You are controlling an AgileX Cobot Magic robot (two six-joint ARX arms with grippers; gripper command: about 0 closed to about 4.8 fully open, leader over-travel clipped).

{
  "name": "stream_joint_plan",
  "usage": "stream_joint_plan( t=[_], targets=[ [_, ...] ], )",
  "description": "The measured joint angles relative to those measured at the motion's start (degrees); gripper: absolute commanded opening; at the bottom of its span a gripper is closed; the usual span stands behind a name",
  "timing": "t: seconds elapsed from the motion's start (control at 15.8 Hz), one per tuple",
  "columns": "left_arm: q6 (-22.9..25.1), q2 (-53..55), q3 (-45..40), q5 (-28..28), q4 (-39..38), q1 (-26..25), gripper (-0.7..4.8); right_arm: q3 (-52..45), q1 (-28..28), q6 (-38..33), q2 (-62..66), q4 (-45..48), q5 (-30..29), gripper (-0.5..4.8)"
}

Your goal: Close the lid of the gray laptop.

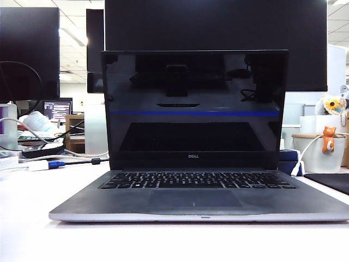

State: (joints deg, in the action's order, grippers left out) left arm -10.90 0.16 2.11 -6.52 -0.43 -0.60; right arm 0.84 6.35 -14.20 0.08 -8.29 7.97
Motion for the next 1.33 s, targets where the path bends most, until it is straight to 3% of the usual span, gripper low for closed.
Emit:
stream_joint_plan(
  t=[0.06, 0.32, 0.51, 0.69, 0.95, 1.2, 1.33],
  targets=[
    [-1.44, 0.00, 1.33, -0.98, -0.26, 0.00, -0.06, 0.90, -0.04, -2.89, 0.00, -0.28, 0.92, -0.02],
    [-1.66, 4.70, 11.78, -2.32, -0.04, 0.00, -0.06, 8.46, -0.07, -3.56, 0.02, -0.11, 3.45, -0.02],
    [2.23, 17.79, 20.46, -4.63, -0.44, 0.00, -0.06, 12.85, -0.07, -3.58, 2.99, 0.11, 3.72, -0.02],
    [7.96, 31.12, 29.16, -11.21, -0.68, 0.00, -0.06, 17.05, -0.07, -3.32, 8.68, -2.25, 0.09, -0.02],
    [13.20, 47.28, 42.03, -14.99, -1.03, 0.02, -0.06, 27.85, -0.07, 2.36, 20.13, -6.80, -4.37, -0.01],
    [15.23, 59.87, 55.67, -19.52, -2.78, 0.35, -0.06, 38.66, -0.07, 5.49, 32.39, -11.93, -13.51, -0.01],
    [16.13, 64.98, 61.31, -19.54, -6.80, 3.02, -0.06, 41.40, -0.07, 6.40, 37.05, -12.87, -17.51, -0.01]
  ],
)
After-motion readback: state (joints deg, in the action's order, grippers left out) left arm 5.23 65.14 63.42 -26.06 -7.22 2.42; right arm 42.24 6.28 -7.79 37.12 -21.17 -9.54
